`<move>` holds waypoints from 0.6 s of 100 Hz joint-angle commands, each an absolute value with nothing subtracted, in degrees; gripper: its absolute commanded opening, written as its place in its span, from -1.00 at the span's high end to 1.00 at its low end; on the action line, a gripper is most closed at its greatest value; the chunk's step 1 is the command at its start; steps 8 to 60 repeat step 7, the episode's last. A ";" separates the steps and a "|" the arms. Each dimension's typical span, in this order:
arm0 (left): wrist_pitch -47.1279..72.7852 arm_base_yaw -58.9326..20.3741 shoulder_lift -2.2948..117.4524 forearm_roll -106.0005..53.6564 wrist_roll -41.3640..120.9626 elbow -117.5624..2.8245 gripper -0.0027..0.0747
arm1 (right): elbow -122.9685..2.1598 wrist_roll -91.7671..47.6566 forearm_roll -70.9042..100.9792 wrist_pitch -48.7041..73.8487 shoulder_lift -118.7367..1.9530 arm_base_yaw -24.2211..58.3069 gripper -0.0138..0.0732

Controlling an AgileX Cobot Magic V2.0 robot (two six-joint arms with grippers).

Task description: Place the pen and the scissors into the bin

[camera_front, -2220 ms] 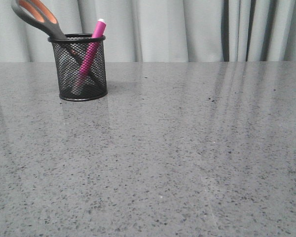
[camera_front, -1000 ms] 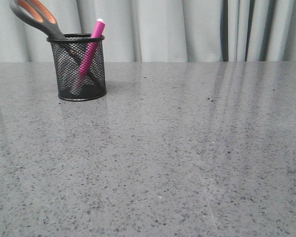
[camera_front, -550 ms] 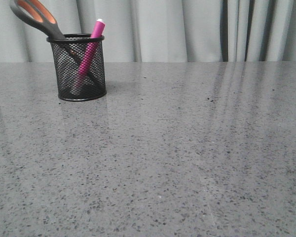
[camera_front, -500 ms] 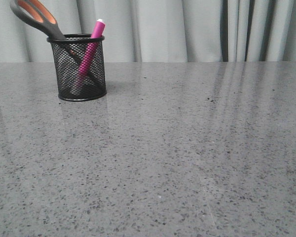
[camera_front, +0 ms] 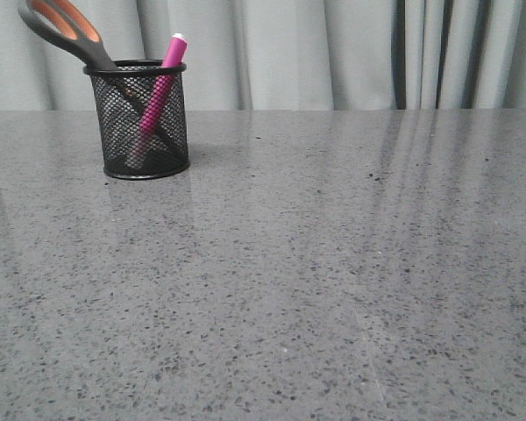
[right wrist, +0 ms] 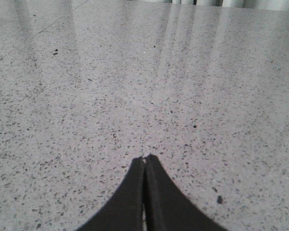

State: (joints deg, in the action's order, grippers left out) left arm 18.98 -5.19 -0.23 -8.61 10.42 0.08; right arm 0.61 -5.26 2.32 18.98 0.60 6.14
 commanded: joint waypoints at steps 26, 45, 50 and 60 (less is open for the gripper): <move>15.88 -4.95 -1.98 -9.46 10.39 2.63 0.98 | 1.44 -5.39 2.49 16.87 1.67 5.81 0.84; 15.88 -4.95 -1.98 -9.46 10.39 2.63 0.98 | 1.44 -5.39 2.49 16.87 1.67 5.81 0.84; 15.88 -4.95 -1.98 -9.46 10.39 2.63 0.98 | 1.44 -5.39 2.49 16.87 1.67 5.81 0.84; 15.88 -4.95 -1.98 -9.46 10.39 2.63 0.98 | 1.44 -5.39 2.49 16.87 1.67 5.81 0.84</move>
